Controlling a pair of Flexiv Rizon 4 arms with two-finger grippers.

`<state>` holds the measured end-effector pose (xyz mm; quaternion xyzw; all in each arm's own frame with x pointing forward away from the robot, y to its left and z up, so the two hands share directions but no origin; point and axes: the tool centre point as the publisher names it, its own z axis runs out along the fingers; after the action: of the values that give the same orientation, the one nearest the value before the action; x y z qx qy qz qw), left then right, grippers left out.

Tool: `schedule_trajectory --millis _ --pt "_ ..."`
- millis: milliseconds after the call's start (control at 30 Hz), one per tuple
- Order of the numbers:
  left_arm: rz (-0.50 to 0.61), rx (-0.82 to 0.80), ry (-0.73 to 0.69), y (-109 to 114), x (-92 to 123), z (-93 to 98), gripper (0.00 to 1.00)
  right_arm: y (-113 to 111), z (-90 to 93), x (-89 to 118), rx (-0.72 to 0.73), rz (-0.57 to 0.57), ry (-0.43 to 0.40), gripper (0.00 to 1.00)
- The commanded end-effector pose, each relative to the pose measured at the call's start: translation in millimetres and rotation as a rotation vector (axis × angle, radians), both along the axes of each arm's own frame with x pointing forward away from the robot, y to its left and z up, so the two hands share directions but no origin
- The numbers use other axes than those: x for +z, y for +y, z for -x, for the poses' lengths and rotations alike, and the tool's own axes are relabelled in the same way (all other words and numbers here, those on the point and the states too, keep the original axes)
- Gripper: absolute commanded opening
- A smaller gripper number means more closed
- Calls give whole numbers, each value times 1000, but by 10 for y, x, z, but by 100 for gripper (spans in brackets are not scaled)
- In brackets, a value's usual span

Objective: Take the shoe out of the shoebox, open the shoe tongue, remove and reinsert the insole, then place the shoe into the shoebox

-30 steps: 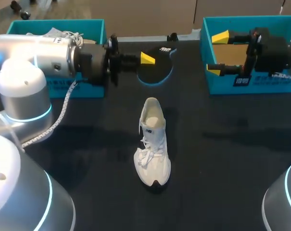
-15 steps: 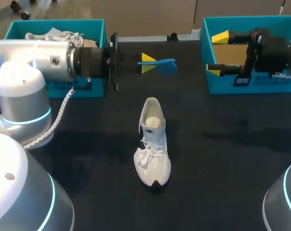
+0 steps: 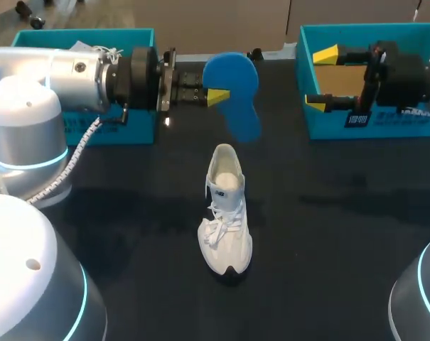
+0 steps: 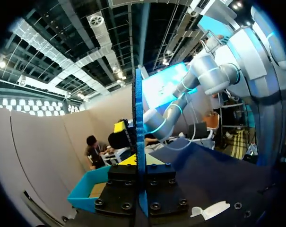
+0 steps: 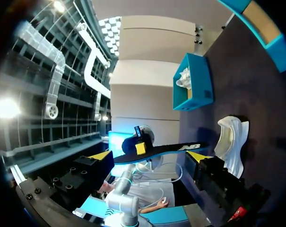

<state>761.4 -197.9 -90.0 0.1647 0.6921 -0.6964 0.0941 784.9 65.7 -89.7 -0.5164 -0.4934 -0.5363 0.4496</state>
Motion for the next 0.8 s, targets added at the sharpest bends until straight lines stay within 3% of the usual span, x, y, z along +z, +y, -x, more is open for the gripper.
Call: schedule_trajectory --millis 33,167,300,500,633,800 --pt "-5 -9 0 -3 11 -31 0 11 -3 -2 0 2 0 100" --pt "-5 -9 0 -3 11 -31 0 11 -3 -2 0 2 0 100" --pt "-136 -53 332 -64 -94 -54 0 11 -3 -2 0 2 0 100" --pt "-170 -51 669 -36 -129 -105 0 11 -3 -2 0 2 0 100" --pt "-316 -55 911 -31 -165 -102 0 11 -3 -2 0 2 0 100" --pt "-361 -167 1290 -27 -213 -93 0 11 -3 -2 0 2 0 100"
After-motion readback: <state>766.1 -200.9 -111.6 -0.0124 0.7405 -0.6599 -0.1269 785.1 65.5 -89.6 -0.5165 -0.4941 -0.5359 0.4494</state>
